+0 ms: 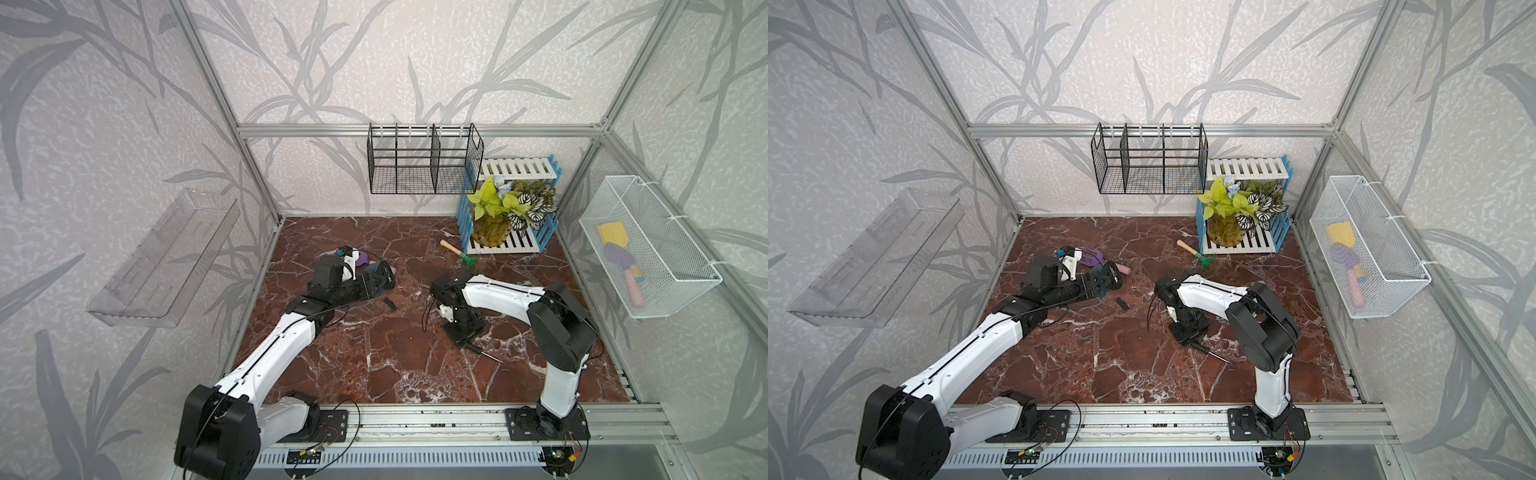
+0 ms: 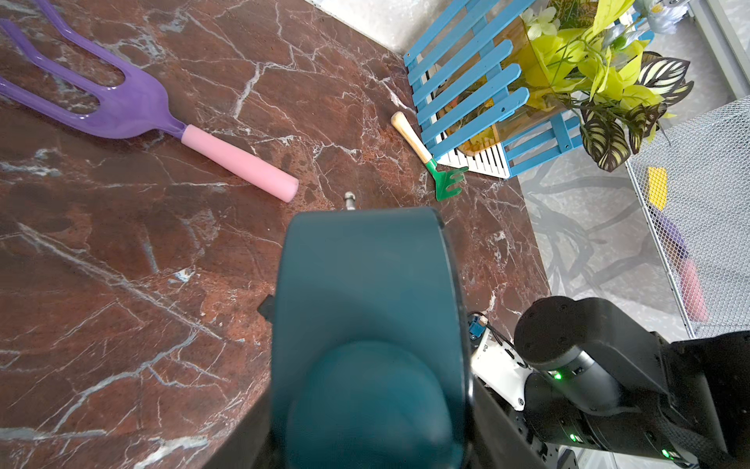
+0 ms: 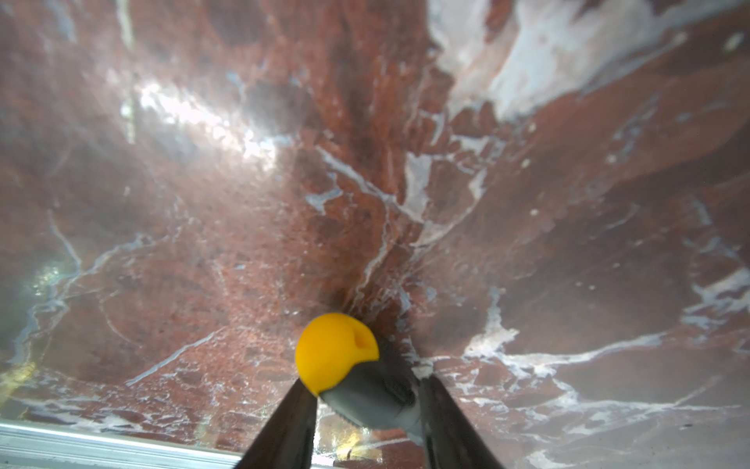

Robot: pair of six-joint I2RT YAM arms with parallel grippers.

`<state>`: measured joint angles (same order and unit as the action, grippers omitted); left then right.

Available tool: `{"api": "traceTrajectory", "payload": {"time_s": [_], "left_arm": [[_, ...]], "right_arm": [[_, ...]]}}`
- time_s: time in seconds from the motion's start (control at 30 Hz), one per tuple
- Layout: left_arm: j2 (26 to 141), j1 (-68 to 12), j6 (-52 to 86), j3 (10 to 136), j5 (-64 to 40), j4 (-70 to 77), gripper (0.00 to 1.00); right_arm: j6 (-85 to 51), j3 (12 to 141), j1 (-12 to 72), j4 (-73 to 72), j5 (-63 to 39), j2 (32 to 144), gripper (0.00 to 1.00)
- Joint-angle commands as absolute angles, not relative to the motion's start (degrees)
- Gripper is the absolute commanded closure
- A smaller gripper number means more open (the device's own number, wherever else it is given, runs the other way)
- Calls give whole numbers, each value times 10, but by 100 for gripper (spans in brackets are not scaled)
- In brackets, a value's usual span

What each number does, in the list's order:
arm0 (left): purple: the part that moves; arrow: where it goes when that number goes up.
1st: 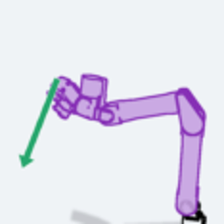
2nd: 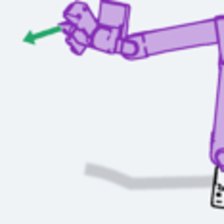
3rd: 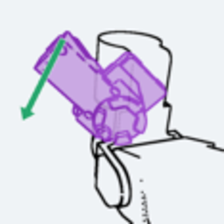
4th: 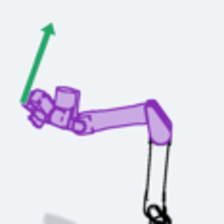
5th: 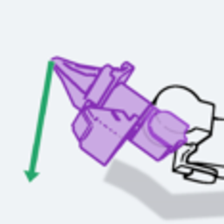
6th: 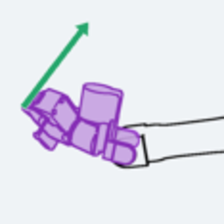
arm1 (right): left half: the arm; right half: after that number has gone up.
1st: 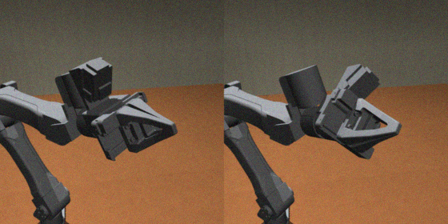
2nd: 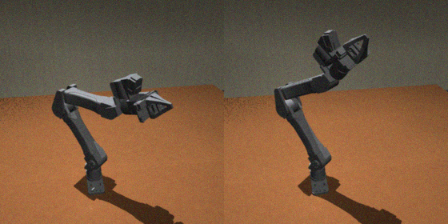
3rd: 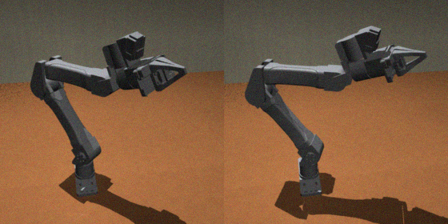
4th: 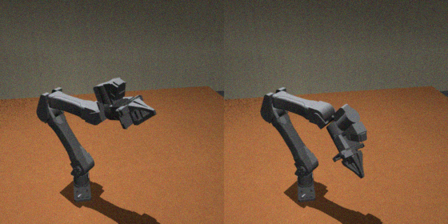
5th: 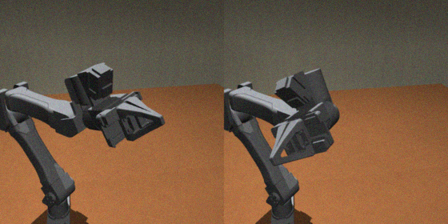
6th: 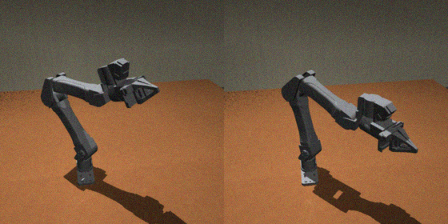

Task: Remove the battery from the alarm
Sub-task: Pick up the screwdriver from the center of the board.

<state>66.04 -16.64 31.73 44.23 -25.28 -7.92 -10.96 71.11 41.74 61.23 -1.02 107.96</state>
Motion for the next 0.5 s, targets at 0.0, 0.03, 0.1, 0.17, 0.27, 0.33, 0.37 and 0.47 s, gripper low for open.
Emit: {"api": "traceTrajectory", "payload": {"time_s": [0.0, 0.03, 0.1, 0.17, 0.27, 0.33, 0.37, 0.47], "left_arm": [[642, -163, 316, 441, -264, -47, 89], [641, -163, 317, 442, -265, -47, 89], [640, -163, 317, 442, -265, -47, 88], [640, -164, 317, 441, -266, -47, 88], [639, -163, 318, 442, -267, -46, 89], [638, -163, 317, 443, -268, -47, 89], [637, -163, 317, 444, -269, -47, 89], [635, -164, 317, 444, -269, -50, 89]], "right_arm": [[-111, 708, 425, 623, -9, 1080, 54], [-110, 708, 426, 624, -10, 1082, 54], [-111, 707, 429, 624, -9, 1086, 54], [-109, 705, 431, 621, -5, 1094, 54], [-98, 706, 431, 616, 13, 1112, 54], [-91, 710, 431, 612, 26, 1123, 54], [-87, 711, 431, 610, 29, 1127, 55], [-74, 715, 431, 604, 30, 1144, 54]]}}
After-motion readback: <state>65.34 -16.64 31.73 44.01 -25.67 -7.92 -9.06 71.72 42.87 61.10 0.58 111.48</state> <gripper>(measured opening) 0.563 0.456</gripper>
